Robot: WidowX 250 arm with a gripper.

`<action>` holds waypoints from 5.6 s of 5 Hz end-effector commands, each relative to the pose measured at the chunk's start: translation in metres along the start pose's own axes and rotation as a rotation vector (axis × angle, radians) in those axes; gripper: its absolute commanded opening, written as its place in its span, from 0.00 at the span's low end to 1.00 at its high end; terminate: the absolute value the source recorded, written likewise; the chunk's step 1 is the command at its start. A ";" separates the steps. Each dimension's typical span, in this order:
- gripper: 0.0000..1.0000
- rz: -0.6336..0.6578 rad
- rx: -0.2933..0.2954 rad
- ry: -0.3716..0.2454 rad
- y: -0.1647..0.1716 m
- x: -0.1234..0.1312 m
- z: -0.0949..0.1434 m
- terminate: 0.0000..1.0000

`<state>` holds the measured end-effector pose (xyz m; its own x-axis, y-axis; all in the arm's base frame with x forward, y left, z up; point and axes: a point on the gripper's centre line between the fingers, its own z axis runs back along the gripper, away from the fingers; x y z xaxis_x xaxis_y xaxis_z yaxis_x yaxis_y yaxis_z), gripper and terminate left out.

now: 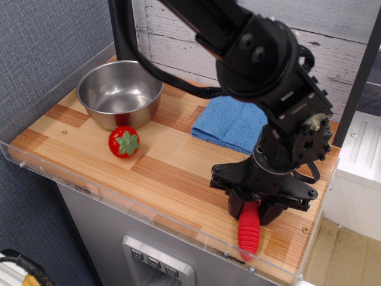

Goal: Put the fork on the cloth.

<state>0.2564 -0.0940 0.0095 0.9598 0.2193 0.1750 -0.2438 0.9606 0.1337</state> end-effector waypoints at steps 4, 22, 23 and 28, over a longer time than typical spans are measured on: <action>0.00 -0.282 -0.004 -0.187 0.002 0.026 0.093 0.00; 1.00 -0.408 -0.004 -0.424 0.033 0.109 0.137 0.00; 1.00 -0.399 0.009 -0.426 0.038 0.102 0.145 0.00; 1.00 -0.399 0.009 -0.426 0.038 0.102 0.145 1.00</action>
